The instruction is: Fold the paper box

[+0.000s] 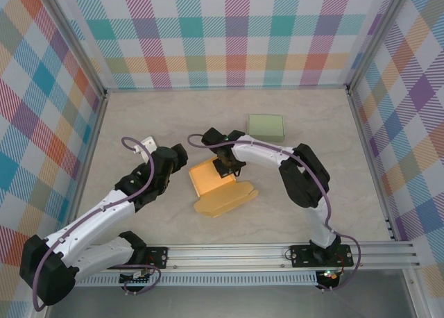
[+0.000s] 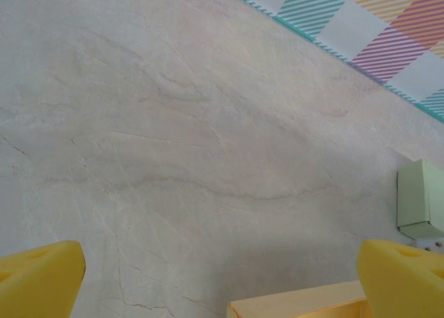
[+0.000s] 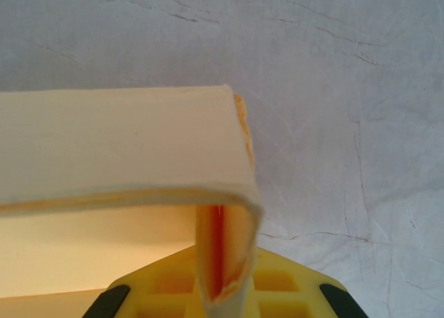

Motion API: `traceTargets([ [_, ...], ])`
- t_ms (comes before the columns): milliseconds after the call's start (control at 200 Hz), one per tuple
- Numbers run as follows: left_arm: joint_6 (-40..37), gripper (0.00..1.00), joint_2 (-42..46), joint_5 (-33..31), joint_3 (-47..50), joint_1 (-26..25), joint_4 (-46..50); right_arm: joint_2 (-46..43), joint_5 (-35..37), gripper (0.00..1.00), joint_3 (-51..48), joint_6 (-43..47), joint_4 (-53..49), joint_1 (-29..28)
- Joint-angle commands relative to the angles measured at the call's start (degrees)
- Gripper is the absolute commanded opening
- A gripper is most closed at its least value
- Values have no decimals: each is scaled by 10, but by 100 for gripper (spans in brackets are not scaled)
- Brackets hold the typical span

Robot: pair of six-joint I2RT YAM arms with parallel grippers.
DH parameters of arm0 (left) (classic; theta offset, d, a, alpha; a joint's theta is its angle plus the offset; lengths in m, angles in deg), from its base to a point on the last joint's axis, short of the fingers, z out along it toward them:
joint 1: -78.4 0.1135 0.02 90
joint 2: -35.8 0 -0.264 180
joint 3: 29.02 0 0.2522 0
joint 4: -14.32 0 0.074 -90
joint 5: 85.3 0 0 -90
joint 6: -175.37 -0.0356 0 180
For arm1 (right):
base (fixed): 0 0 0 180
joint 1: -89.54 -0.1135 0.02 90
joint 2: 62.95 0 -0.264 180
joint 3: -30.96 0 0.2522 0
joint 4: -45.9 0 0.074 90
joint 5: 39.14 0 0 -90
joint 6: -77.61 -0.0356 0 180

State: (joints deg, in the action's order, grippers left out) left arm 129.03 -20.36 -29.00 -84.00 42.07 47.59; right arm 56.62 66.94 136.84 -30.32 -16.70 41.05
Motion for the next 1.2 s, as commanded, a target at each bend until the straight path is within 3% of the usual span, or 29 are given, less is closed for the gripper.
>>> traceTargets([
  [0, -16, 100, 0, -15, 6, 0, 9, 79, 58, 0, 16, 31, -101, 5],
  [325, -24, 100, 10, -48, 17, 3, 11, 195, 114, 0, 105, 42, -130, 5],
  [665, -30, 100, 43, -83, 26, 5, 24, 306, 177, 0, 165, -2, -155, -10],
  [1195, -34, 100, 35, -88, 27, 6, 13, 326, 188, 0, 150, -70, -122, -31],
])
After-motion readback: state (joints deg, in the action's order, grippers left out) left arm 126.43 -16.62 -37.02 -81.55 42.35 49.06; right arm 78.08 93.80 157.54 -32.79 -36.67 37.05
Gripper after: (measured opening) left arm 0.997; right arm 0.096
